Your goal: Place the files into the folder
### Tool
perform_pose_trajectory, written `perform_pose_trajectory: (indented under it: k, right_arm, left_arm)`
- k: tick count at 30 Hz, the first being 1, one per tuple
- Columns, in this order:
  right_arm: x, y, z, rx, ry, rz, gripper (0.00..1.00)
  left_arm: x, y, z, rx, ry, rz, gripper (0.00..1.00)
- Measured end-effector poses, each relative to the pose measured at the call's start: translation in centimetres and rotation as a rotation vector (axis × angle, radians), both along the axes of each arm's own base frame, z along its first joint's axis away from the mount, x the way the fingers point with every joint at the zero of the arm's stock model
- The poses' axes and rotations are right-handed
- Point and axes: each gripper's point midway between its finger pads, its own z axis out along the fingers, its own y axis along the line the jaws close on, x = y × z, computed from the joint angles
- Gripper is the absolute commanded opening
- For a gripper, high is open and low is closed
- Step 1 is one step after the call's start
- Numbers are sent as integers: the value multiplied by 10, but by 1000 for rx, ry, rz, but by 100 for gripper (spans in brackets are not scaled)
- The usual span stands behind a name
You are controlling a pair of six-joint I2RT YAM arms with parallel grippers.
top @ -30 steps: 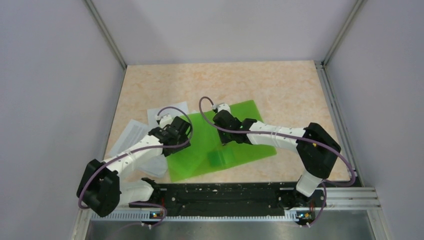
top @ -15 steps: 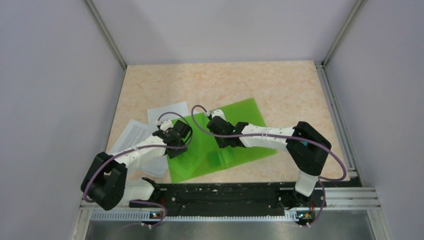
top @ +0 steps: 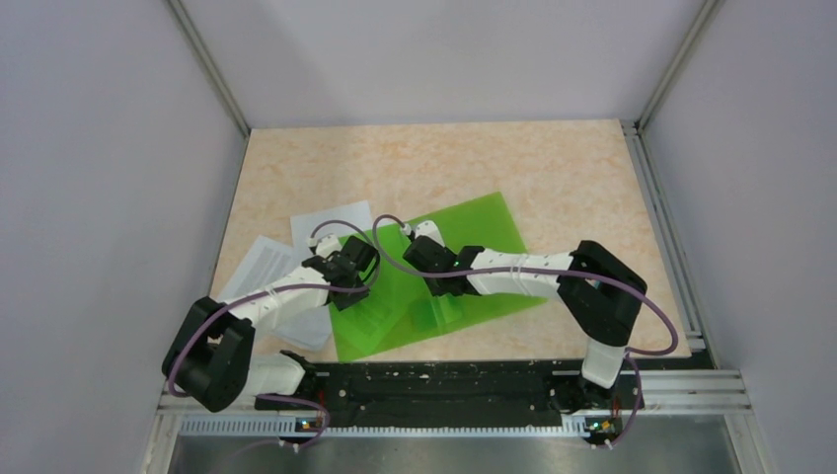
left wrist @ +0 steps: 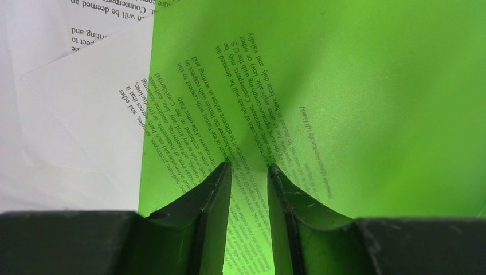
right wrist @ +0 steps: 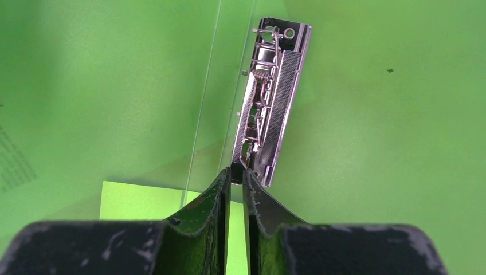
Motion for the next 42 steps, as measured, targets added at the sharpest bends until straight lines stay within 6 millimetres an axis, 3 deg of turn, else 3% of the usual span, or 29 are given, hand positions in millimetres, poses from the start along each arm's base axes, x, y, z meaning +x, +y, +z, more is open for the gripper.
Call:
perform_pose_trajectory:
  k: [16,42]
  right_arm:
    - [-2,0,-4,-30,-22,-17,6]
    - [0,-5,-12,34,-98,-109,4]
  left_arm:
    - [7,2,0,-17,-10,26,30]
    - [17,3,-1,-45,1,57,30]
